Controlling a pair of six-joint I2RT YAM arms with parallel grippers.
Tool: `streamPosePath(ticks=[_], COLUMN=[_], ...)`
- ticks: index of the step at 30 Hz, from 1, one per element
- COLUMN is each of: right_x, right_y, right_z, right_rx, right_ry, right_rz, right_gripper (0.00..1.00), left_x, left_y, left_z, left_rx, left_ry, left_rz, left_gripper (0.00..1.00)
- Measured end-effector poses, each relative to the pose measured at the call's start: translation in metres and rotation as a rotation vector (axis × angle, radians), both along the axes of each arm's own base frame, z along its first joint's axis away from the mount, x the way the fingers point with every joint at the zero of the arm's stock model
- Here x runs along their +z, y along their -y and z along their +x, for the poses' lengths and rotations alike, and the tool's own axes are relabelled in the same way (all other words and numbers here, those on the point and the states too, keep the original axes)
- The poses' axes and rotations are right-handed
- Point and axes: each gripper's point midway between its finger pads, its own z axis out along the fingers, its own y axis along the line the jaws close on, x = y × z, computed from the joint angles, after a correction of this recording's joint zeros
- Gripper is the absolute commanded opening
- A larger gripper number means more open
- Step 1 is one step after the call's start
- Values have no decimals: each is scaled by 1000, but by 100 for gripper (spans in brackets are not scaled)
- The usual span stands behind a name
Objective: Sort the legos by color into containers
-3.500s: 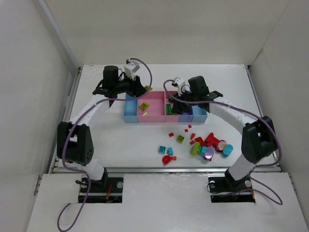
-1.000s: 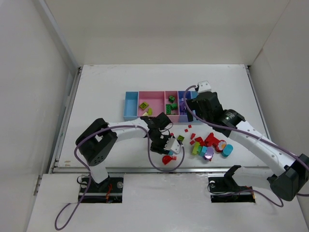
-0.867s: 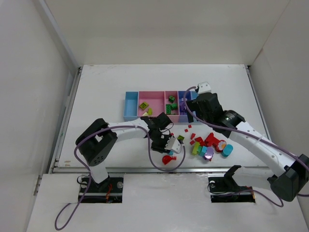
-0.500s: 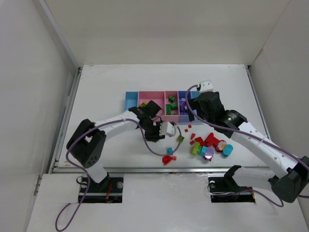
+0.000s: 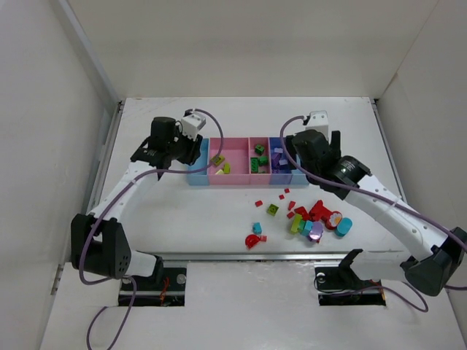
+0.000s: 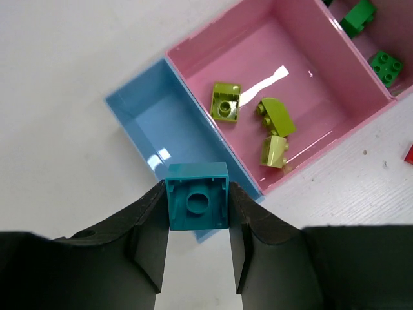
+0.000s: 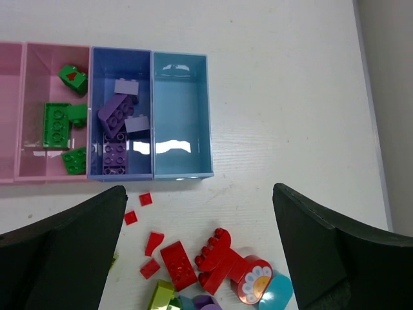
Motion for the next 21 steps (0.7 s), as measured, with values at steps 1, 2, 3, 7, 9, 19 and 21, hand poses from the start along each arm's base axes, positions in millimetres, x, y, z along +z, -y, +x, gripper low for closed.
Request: streamPosePath(ticks=[1,2,3,7,9,19,21], right_x=[2,3,3,-3,-6,-45,-57], right_y=[-2,-5,-9,-26,-43,-75,-80], right_z=[1,1,2,-1,-8,-41,-48], right_rx=[0,4,12,69,138,339,372], right_ry=[3,3,1,-21,-36,-173,-218], right_rz=[-6,-9,-12,-20,0,97,115], right_gripper=[100,100,100,100,100,100,100], left_x=[-9,-16,-21,-35,-37,-52,-54], left_y=[-2,-2,-1,-2,-9,-27,-25], left_z=[0,0,-1,3,9,23,22], left_rx=[21,34,44,96,130,176,166], left_ry=[-25,-45,-61,-79,-67,-40,-44], left_rz=[-8,-19,-29,-59,-74,-74,-75], left_gripper=[5,7,8,8,8,18,20])
